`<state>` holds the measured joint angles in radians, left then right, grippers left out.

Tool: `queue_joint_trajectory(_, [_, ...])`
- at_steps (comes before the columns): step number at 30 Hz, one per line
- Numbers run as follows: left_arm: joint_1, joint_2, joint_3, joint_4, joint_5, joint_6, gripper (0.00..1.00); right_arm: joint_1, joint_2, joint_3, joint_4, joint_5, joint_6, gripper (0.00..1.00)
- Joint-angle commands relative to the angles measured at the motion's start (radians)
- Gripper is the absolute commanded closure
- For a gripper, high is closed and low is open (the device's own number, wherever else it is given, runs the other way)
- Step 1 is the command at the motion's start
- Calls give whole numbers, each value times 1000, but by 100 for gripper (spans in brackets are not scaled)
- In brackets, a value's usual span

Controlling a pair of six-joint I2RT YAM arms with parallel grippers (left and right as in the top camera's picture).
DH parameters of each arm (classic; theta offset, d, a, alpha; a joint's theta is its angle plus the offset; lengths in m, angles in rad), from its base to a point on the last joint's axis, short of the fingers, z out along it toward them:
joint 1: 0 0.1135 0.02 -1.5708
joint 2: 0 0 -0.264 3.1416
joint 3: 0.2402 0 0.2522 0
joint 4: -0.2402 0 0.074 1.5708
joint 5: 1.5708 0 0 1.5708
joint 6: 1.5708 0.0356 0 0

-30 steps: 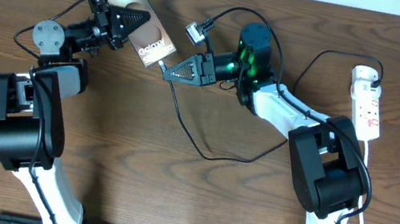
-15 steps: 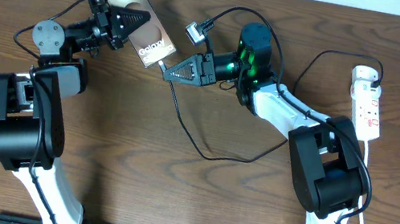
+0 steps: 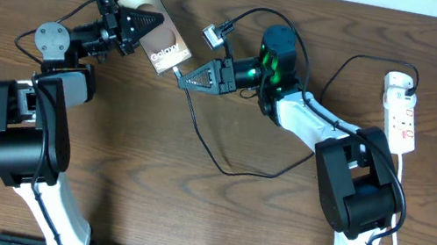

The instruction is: Plug charger to phone and switch on socket

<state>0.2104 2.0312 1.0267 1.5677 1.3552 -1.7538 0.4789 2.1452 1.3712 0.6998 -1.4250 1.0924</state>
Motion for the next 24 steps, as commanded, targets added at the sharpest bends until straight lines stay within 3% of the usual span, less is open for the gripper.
queue_joint_trajectory(1, [3, -17, 11, 19, 24, 15, 92, -13, 2, 8, 3, 20, -8, 99])
queue_joint_trajectory(24, [2, -17, 11, 19, 35, 36, 93, -16, 2, 8, 3, 54, -8, 99])
